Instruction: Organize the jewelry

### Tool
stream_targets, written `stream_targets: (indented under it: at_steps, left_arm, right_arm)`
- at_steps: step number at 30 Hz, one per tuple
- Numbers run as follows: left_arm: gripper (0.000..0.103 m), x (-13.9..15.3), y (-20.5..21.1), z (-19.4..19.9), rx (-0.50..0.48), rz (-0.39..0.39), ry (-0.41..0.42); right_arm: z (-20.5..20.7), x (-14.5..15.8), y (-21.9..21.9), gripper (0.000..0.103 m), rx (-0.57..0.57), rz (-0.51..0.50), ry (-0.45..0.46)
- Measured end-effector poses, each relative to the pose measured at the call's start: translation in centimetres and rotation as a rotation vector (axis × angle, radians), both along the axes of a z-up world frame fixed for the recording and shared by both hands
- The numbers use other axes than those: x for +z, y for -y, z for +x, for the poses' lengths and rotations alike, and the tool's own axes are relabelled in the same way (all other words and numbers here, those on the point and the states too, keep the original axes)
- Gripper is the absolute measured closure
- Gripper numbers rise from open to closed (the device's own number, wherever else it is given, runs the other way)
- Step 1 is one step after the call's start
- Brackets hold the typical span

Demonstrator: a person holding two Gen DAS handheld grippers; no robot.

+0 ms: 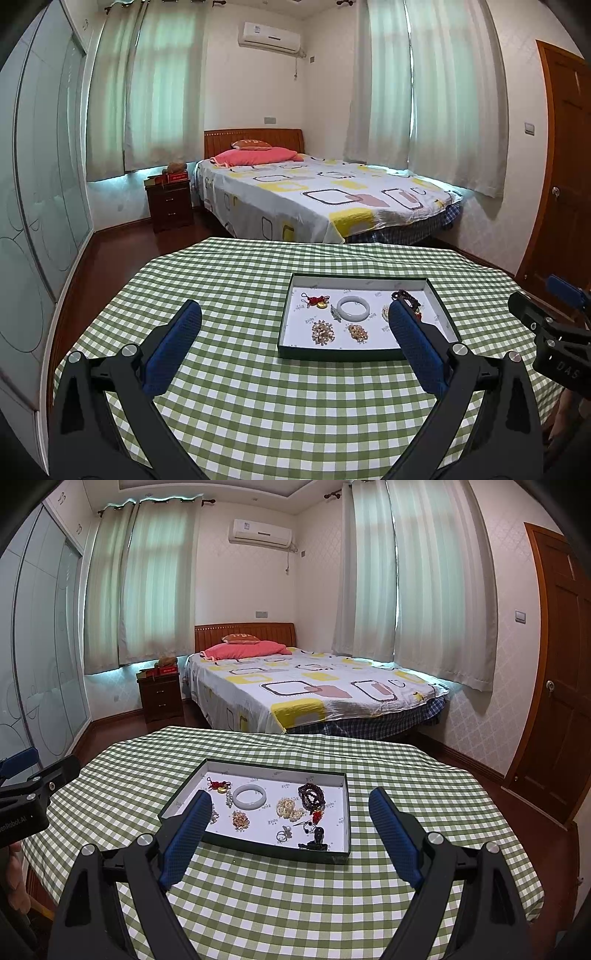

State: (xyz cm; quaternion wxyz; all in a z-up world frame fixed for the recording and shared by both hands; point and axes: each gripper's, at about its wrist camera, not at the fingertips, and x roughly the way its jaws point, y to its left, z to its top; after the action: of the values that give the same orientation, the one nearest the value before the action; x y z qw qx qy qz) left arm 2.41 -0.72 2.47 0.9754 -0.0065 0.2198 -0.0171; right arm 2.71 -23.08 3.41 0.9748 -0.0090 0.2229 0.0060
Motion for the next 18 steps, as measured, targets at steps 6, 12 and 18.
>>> stream_targets:
  at_steps: [6,12,18]
  left_arm:
    - [0.005,-0.06,-0.01,0.0,-0.002,0.001,-0.004]
    - [0.005,0.0,-0.02,0.0,-0.001,0.0,-0.003]
    - [0.005,0.01,0.02,-0.04,-0.003,0.002,-0.005]
  right_arm:
    - [-0.01,-0.04,-0.01,0.019,-0.001,0.002,-0.002]
    - [0.05,-0.09,-0.03,0.019,0.001,-0.001,-0.001]
    - [0.03,-0.09,-0.06,0.019,0.0,0.0,-0.001]
